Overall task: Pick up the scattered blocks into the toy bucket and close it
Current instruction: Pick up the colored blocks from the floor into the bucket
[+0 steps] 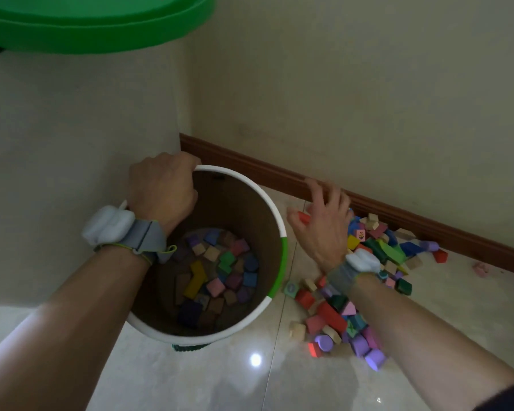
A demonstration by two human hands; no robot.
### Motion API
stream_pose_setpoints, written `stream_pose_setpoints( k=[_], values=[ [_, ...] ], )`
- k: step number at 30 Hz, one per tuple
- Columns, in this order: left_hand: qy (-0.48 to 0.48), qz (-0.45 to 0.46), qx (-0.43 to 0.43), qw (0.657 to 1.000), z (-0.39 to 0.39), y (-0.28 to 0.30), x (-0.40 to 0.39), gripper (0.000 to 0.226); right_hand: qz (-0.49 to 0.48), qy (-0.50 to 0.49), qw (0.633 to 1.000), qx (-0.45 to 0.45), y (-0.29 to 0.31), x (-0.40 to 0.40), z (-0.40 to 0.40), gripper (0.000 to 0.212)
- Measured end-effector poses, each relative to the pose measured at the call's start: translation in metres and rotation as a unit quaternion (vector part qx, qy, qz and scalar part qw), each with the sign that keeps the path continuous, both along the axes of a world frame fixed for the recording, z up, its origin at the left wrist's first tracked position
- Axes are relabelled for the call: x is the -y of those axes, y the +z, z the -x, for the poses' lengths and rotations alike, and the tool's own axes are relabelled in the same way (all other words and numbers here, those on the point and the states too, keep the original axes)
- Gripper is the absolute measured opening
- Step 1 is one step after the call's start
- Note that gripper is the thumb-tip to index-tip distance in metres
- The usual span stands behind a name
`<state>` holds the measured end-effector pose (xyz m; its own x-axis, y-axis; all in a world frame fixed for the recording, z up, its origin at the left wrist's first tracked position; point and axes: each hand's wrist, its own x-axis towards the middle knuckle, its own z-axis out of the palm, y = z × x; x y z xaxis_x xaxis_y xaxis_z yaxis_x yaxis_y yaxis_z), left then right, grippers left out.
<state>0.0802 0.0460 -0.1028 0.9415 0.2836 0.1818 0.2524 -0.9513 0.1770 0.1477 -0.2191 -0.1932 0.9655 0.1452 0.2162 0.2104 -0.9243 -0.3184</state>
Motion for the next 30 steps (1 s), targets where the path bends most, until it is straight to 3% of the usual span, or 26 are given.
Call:
stream_pose_setpoints(
  k=[3,6,12,16,23,30],
  values=[
    [-0.005,0.002,0.008,1.000,-0.003,0.002,0.004,0.040,0.180,0.015,0.981,-0.074,-0.043,0.037,-0.022,0.079],
    [-0.009,0.001,0.008,1.000,-0.012,0.003,0.008,0.040,0.241,0.009,0.962,-0.129,-0.065,0.056,-0.047,0.083],
    [-0.019,-0.010,0.003,1.000,-0.027,0.003,0.016,0.043,0.238,-0.026,0.946,-0.217,-0.087,0.046,-0.069,0.095],
    [-0.023,-0.012,0.011,1.000,-0.031,0.004,0.020,0.042,0.231,-0.051,0.954,-0.184,-0.097,0.036,-0.068,0.094],
    [-0.018,-0.020,0.000,1.000,-0.036,0.003,0.022,0.042,0.257,0.003,0.953,-0.160,-0.109,0.046,-0.073,0.071],
    [-0.018,-0.018,0.003,1.000,-0.036,0.003,0.022,0.042,0.266,0.047,0.953,-0.137,-0.106,0.063,-0.078,0.065]
  ],
)
